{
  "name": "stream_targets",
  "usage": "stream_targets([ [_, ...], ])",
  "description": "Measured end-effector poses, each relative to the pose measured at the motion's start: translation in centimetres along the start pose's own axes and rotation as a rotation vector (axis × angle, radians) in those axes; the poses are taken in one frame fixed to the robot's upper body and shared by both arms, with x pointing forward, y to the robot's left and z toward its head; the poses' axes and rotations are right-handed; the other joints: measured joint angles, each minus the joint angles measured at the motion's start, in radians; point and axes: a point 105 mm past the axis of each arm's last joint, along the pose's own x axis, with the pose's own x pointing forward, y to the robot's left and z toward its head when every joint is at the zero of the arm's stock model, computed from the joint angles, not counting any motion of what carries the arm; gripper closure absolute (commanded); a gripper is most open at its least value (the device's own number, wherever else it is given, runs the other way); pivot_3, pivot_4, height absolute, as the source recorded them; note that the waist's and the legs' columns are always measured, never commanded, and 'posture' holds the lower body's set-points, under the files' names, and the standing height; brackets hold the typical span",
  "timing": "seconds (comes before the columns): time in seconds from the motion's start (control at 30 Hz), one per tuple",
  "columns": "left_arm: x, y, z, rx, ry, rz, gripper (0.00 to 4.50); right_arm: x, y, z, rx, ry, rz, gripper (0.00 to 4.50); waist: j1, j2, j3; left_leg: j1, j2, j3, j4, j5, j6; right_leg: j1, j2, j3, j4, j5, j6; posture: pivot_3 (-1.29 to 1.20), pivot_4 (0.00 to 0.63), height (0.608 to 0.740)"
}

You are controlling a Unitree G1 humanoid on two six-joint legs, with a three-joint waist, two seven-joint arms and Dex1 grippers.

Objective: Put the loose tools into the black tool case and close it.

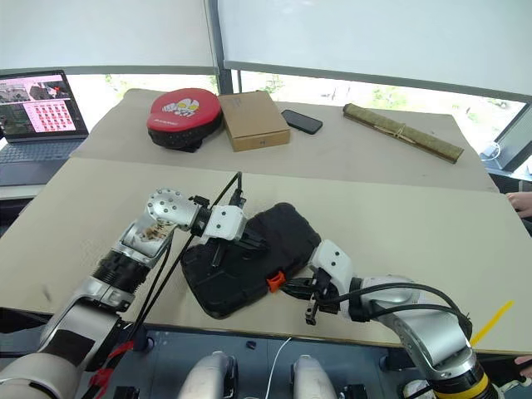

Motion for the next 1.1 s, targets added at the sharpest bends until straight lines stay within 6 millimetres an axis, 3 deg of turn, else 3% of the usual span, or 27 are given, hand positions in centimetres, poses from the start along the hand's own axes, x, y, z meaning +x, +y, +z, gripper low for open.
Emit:
stream_targets([
  [0.2, -0.3, 0.3, -0.1, -0.037, -0.005, 0.019, 4.4, -1.4, -0.3, 0.0, -0.047, 0.04, -0.011, 4.5, 0.001, 0.002, -0.001, 0.0, 0.0, 0.0, 0.0, 0.0, 0.0, 0.0, -0.001, 0.0, 0.0, 0.0, 0.0, 0.0, 0.15, 0.74],
  [0.33, -1.1, 0.5, -0.5, -0.086, -0.002, 0.05, 4.4, -2.3, 0.4, -1.6, -0.016, 0.102, 0.016, 4.5, 0.001, 0.002, -0.001, 0.0, 0.0, 0.0, -0.001, 0.0, 0.0, 0.0, 0.0, 0.0, 0.0, 0.0, 0.0, 0.0, 0.15, 0.74],
  [0.47, -1.1, 0.5, -0.7, -0.094, -0.001, 0.065, 4.4, -1.1, 0.9, -2.2, 0.015, 0.09, 0.047, 4.5, -0.003, 0.002, -0.001, 0.0, 0.0, 0.0, -0.001, 0.0, 0.0, 0.0, 0.0, 0.001, 0.0, 0.0, 0.0, 0.0, 0.15, 0.74],
  [0.57, -0.9, 0.5, -0.7, -0.095, -0.004, 0.067, 4.4, 0.0, 0.3, -1.2, 0.008, 0.046, 0.037, 4.5, -0.002, 0.002, -0.001, 0.0, 0.0, 0.001, -0.001, 0.0, 0.0, 0.0, 0.0, 0.001, 0.0, 0.0, 0.0, 0.0, 0.15, 0.74],
  [1.1, -0.3, 0.3, -0.4, -0.063, -0.007, 0.054, 4.4, 2.5, -0.2, -1.2, 0.074, -0.008, 0.007, 4.5, -0.012, 0.002, -0.002, 0.001, 0.0, 0.0, -0.002, 0.0, 0.0, -0.001, 0.001, 0.001, 0.0, 0.0, -0.001, 0.0, 0.15, 0.74],
])
